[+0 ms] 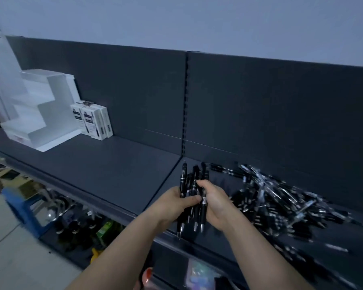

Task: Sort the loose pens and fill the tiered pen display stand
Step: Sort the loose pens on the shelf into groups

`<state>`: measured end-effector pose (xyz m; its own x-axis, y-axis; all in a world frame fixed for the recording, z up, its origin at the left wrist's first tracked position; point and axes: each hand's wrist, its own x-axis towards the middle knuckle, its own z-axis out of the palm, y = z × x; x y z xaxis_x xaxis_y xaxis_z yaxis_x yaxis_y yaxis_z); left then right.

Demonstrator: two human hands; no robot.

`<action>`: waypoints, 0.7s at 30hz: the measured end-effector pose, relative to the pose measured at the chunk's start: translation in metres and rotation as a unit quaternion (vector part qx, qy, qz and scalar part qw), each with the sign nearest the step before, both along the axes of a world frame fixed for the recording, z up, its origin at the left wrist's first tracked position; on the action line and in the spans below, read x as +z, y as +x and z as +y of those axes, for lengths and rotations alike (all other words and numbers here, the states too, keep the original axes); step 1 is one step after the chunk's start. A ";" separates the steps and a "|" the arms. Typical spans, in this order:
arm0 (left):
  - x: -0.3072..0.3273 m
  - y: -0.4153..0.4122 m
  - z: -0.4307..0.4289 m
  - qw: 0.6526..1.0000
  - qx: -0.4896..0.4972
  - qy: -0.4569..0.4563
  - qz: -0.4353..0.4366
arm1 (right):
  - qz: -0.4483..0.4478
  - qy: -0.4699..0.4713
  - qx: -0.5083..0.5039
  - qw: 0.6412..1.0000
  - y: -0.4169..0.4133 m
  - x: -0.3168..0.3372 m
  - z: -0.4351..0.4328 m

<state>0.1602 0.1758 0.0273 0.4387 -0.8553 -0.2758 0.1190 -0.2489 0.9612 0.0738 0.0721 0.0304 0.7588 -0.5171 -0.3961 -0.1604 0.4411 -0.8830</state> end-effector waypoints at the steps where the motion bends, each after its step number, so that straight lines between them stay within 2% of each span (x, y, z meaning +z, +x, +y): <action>1: 0.000 0.014 0.011 1.000 0.008 0.001 0.002 | -0.004 0.009 0.009 1.000 0.015 0.000 0.010; 4: -0.001 0.054 0.040 0.999 0.034 0.006 0.011 | 0.008 -0.002 0.043 0.999 0.057 -0.001 0.034; 9: -0.009 0.114 0.062 0.997 0.075 0.017 0.011 | 0.091 -0.113 0.114 0.983 0.124 -0.016 0.042; 21: -0.030 0.262 0.059 0.987 0.143 0.067 0.011 | 0.100 -0.100 0.153 0.978 0.275 -0.031 0.031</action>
<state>0.4223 0.2351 -0.0022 0.6499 -0.6524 -0.3898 0.2230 -0.3266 0.9185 0.3486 0.1035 -0.0002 0.8072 -0.3606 -0.4673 -0.4367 0.1678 -0.8838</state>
